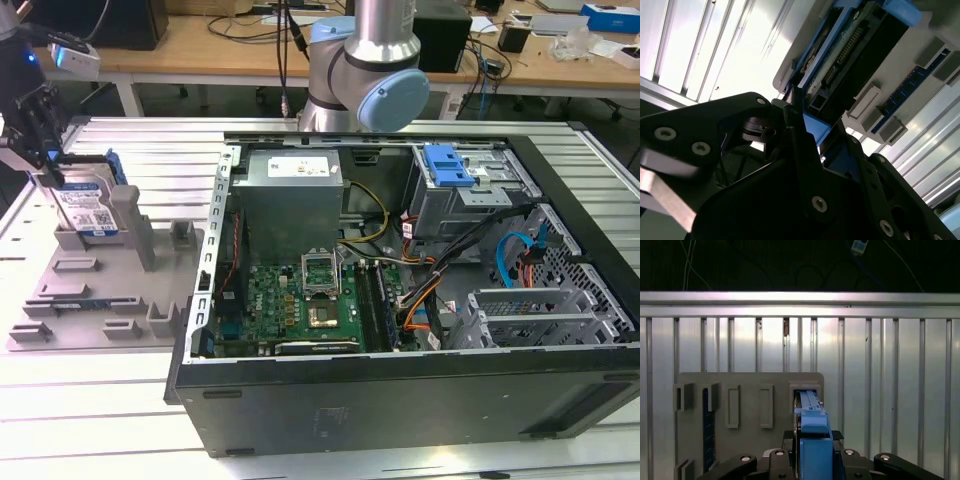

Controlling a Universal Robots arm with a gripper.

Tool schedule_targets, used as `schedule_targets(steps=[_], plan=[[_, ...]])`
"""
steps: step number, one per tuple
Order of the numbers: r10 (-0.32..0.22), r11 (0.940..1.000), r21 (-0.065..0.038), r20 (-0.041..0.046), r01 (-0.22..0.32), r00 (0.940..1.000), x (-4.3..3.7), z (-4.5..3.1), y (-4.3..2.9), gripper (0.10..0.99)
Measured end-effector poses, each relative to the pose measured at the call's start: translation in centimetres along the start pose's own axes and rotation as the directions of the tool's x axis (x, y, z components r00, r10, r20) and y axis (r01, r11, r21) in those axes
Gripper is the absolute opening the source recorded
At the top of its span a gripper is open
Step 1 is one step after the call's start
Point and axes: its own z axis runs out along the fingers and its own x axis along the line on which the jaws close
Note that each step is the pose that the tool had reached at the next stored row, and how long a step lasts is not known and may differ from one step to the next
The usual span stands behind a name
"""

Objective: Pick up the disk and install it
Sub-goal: 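Pick up the disk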

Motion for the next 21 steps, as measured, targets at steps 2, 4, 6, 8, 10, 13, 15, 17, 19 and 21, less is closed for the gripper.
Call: schedule_targets(steps=[2, 4, 6, 8, 10, 13, 15, 17, 19, 21], plan=[[0.000, 1.0000, 0.000, 0.0000, 0.000, 1.0000, 0.00, -0.18, 0.00, 0.365], [0.000, 1.0000, 0.000, 0.0000, 0.000, 1.0000, 0.00, -0.35, 0.00, 0.365], [0.000, 1.0000, 0.000, 0.0000, 0.000, 1.0000, 0.01, -0.80, 0.00, 0.365], [0.000, 1.0000, 0.000, 0.0000, 0.000, 1.0000, 0.01, -1.10, 0.00, 0.365], [0.000, 1.0000, 0.000, 0.0000, 0.000, 1.0000, 0.01, -1.52, 0.00, 0.365], [0.000, 1.0000, 0.000, 0.0003, 0.000, 1.0000, 0.02, -2.11, 0.00, 0.365], [0.000, 1.0000, 0.000, 0.0004, 0.000, 1.0000, 0.02, -2.58, 0.00, 0.365], [0.000, 1.0000, 0.001, 0.0008, 0.000, 1.0000, 0.03, -3.41, 0.00, 0.365], [0.000, 1.0000, 0.001, 0.0013, 0.000, 1.0000, 0.03, -4.08, 0.00, 0.365], [0.000, 1.0000, 0.001, 0.0016, 0.000, 1.0000, 0.04, -4.62, 0.00, 0.365]])
